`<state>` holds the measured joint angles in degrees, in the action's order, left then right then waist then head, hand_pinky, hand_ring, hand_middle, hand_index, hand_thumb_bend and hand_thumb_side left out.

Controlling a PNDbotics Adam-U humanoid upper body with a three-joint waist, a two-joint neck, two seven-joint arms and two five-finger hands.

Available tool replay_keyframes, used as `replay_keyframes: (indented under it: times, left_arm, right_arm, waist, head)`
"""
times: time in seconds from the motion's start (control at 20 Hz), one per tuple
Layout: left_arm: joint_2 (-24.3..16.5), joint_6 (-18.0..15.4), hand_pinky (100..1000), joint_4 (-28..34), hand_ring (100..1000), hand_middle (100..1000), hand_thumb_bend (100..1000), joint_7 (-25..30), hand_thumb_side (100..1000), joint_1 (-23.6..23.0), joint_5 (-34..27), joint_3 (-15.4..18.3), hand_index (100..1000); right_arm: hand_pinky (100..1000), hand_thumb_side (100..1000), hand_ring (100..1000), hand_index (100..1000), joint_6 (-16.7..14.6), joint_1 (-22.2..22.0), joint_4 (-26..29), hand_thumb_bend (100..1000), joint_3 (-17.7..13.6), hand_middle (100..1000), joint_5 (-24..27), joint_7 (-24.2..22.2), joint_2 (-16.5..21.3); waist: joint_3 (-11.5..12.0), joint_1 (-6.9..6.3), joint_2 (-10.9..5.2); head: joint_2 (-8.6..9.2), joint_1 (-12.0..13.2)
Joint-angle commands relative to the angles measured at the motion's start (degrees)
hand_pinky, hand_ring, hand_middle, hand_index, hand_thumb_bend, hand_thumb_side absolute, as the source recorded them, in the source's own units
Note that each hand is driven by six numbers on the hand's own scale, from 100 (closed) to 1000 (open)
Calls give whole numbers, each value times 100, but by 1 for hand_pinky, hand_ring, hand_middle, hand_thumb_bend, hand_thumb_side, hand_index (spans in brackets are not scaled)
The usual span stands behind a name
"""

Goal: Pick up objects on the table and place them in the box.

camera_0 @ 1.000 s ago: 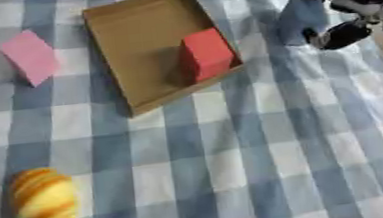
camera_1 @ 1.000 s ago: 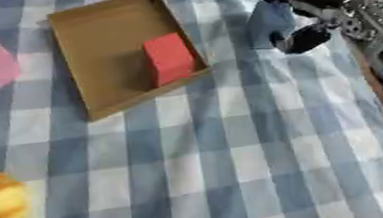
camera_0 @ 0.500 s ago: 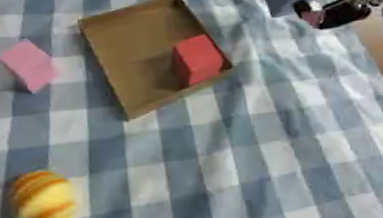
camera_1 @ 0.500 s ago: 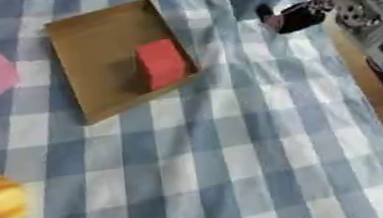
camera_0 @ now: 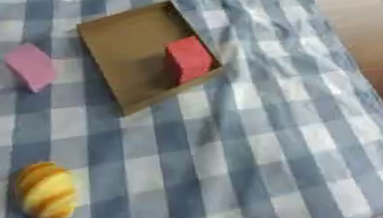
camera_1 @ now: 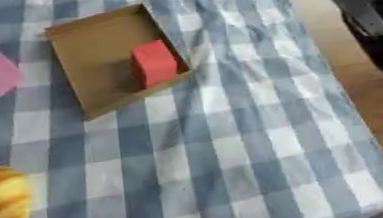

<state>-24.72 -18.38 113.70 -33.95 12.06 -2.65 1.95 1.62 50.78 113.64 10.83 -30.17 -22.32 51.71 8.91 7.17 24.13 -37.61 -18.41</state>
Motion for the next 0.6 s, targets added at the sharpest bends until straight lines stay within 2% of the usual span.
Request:
replay_keyframes:
  times: [0.05,0.25,0.4,0.45,0.6]
  left_arm:
    - [-152,14,882,89,768,703,403,87,522,68,-71,-17,826]
    - [-152,26,882,89,768,704,404,176,522,150,-157,-59,826]
    - [-144,31,882,89,768,703,399,214,526,178,-194,-70,826]
    - [-141,32,882,89,768,703,402,225,523,190,-202,-74,826]
    - [-135,30,882,89,768,703,400,242,522,229,-220,-78,826]
  right_arm:
    - [685,178,560,573,89,371,-59,100,280,343,-72,-398,-300]
    - [680,186,558,575,58,698,-672,100,572,348,-351,-540,-770]
    - [677,167,557,572,-44,789,-1173,100,696,345,-635,-449,-1005]
    - [675,194,556,570,-78,803,-1326,100,724,343,-710,-412,-1075]
    - [673,194,555,567,-177,825,-1726,100,792,341,-921,-292,-1236]
  waist:
    - [61,0,-166]
    - [268,73,-168]
    - [388,115,-151]
    - [418,125,-144]
    - [500,141,-122]
  head:
    - [-52,-134]
    - [-53,-293]
    - [-35,-402]
    - [-30,-432]
    - [-7,-492]
